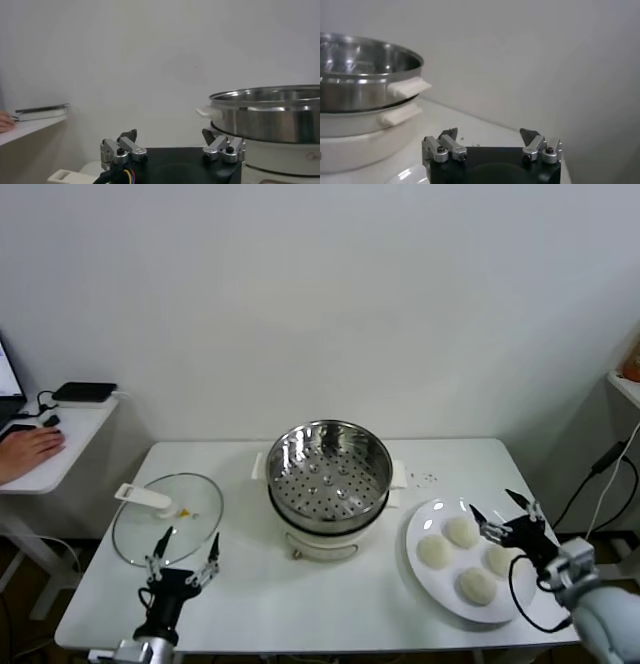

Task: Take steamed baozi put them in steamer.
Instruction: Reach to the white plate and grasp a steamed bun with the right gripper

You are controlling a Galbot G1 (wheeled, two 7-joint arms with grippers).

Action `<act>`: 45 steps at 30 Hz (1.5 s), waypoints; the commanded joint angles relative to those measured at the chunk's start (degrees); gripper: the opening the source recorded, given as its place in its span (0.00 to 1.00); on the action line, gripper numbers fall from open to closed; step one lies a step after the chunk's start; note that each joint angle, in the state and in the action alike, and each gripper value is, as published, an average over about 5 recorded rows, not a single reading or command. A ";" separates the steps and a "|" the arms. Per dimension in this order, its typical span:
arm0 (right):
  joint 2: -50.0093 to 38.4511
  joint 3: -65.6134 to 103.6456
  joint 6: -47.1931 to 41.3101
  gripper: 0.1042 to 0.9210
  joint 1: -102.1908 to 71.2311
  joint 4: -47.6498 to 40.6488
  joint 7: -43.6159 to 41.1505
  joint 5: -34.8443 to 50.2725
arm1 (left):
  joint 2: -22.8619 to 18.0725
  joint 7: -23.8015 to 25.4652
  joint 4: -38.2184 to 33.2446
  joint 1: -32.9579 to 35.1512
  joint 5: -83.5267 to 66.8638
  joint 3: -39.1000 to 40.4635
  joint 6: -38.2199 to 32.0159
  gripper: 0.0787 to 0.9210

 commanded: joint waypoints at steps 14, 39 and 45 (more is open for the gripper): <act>-26.95 -61.54 9.26 0.88 58.27 -18.88 -36.61 -10.13 | -0.39 -0.10 0.34 -0.20 -3.51 1.75 0.70 0.88; 3.45 -111.04 16.66 0.88 99.61 -43.86 -49.62 -15.22 | 0.66 -0.18 -0.94 0.13 -3.39 1.23 2.52 0.88; 4.25 -109.32 16.36 0.88 97.24 -44.72 -48.87 -15.97 | 0.66 -0.15 -0.99 -0.03 -3.36 1.04 2.64 0.88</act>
